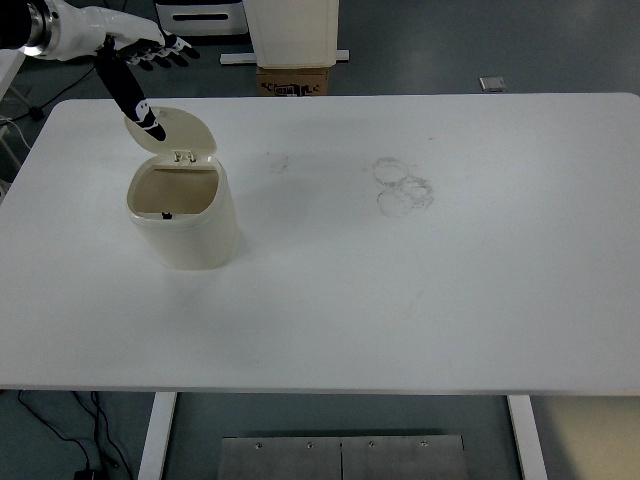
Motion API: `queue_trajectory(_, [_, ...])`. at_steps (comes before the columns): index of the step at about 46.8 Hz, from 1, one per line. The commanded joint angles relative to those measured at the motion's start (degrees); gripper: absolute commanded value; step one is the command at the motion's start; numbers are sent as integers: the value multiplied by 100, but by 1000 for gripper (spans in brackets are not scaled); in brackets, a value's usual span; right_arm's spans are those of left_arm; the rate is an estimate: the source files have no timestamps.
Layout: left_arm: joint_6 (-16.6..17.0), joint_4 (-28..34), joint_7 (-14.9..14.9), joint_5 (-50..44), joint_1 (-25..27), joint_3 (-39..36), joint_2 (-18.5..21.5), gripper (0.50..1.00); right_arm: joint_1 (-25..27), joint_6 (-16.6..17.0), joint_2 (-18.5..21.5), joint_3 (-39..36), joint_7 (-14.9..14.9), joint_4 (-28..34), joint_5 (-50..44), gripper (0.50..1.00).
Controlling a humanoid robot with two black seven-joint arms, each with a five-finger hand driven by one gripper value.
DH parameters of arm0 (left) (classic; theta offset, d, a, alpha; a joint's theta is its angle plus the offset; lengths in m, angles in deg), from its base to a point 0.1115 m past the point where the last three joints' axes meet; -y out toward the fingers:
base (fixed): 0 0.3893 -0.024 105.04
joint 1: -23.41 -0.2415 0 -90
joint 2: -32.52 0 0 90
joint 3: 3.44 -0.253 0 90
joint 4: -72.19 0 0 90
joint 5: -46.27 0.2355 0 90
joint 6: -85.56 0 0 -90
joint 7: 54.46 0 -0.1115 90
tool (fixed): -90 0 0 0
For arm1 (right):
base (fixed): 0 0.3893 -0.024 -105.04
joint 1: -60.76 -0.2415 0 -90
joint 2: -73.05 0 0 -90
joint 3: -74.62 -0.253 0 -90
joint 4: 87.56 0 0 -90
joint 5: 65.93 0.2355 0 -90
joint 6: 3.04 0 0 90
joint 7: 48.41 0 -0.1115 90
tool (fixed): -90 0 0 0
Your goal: Close trash bin
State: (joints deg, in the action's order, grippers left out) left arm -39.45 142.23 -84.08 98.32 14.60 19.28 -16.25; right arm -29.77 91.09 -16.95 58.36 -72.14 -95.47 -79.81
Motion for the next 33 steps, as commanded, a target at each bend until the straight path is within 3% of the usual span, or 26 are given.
queue_trajectory(1, [0,88,-9,-151,-7,-83,7,1000,0,0,0,0,0,0,0,991])
queue_trajectory(33, [0,686,-18,-204,-130,-180,350,1000,0,0,0,0,0,0,0,991])
